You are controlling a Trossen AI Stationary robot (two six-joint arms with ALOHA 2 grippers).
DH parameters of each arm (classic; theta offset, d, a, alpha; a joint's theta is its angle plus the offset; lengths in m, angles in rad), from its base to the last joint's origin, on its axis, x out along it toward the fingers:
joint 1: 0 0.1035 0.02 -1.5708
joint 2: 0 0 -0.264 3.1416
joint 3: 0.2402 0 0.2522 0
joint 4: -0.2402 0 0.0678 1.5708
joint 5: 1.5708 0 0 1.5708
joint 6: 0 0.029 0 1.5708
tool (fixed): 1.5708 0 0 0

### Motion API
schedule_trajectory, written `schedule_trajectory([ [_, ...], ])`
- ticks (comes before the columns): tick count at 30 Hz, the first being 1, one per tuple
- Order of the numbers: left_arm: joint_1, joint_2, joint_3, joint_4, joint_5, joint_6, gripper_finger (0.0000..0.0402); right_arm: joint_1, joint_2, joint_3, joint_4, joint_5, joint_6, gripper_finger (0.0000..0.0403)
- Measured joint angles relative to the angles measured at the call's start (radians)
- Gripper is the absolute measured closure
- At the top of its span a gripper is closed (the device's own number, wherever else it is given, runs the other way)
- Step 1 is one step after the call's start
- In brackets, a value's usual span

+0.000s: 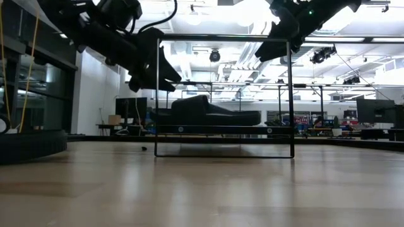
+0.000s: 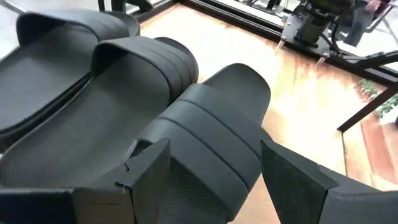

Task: Pick and place slides into the shelf
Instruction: Put the black slide on the shelf

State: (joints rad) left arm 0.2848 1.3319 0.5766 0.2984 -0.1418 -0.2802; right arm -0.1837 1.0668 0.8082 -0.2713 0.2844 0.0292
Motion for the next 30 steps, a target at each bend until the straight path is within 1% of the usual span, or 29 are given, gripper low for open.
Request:
schedule_trajectory([
  [5,-0.019,0.006,0.000,0.026,-0.025,0.031,0.0169,0.000,0.000,0.000,0.001,0.000,0.000,0.0146],
  [8,-0.019,0.029,0.000,0.049,-0.022,0.049,0.0170,0.000,0.000,0.000,0.001,0.000,0.001,0.0146],
  [15,-0.017,0.127,0.000,0.125,-0.017,0.050,0.0170,0.000,0.000,0.000,0.002,0.000,0.001,0.0146],
  [21,-0.018,0.151,0.001,0.124,-0.071,0.070,0.0170,0.000,0.000,0.000,0.002,0.000,0.001,0.0146],
  [24,-0.017,0.172,0.001,0.131,-0.062,0.061,0.0170,0.000,0.000,0.000,0.002,0.000,0.001,0.0146],
  [28,-0.016,0.223,0.005,0.182,-0.039,0.035,0.0170,0.000,0.002,0.000,0.002,0.001,0.017,0.0146],
  [30,-0.016,0.255,0.033,0.176,-0.013,0.030,0.0170,0.000,0.002,0.000,0.002,0.001,0.017,0.0146],
])
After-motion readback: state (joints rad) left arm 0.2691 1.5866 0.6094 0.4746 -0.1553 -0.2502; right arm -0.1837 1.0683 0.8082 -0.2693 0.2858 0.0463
